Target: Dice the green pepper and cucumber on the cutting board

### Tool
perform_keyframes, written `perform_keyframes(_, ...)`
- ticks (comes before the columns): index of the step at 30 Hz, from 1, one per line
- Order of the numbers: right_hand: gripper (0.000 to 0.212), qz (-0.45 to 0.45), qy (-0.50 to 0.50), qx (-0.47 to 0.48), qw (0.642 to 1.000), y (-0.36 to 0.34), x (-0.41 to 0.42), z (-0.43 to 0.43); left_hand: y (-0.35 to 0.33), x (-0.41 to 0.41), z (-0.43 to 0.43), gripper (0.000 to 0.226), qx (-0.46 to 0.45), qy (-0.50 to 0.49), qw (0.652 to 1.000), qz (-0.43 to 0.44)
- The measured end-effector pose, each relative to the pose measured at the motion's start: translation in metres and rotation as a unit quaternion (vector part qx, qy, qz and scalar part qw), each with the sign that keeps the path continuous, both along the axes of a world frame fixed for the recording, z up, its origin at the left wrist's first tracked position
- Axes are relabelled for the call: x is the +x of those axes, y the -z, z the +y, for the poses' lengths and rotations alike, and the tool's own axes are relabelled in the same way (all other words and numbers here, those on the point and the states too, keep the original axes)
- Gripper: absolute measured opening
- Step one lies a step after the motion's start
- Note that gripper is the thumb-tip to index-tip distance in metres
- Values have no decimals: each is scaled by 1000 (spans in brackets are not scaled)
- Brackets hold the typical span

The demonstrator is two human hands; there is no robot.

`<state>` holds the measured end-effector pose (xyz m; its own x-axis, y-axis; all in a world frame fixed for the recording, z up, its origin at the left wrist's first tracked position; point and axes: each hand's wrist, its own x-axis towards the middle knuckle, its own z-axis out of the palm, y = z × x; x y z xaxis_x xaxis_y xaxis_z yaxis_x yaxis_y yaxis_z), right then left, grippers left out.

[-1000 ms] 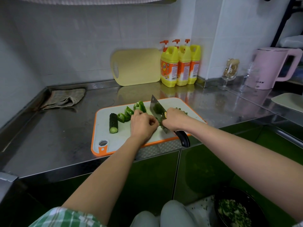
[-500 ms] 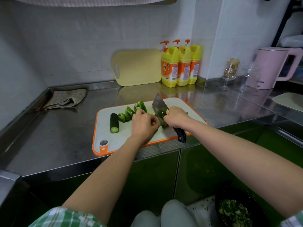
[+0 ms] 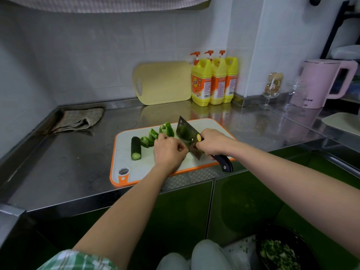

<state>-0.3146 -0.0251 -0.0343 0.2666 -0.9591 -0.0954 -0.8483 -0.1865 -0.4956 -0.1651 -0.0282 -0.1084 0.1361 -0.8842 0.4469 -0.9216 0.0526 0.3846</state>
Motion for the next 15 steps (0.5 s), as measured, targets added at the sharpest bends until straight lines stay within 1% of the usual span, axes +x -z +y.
perform_keyframes(4, 8, 17, 2, 3, 1000, 2, 1, 0, -1, -3, 0, 8, 7, -1, 1000, 0)
perform_keyframes(7, 17, 67, -1, -18, 998, 3, 6, 2, 0, -4, -3, 11, 6, -4, 1000, 8)
perform_keyframes(9, 22, 81, 6, -36, 996, 5, 10, 3, 2, -3, -4, 12, 7, 0, 1000, 9)
perform_keyframes(13, 13, 25, 37, -18, 999, 11, 11, -6, 3, 1, -5, 11, 2, 25, 1000, 9)
perform_keyframes(15, 13, -1, 52, -24, 998, 11, 6, -12, 2, 5, -4, 9, -4, 32, 999, 10)
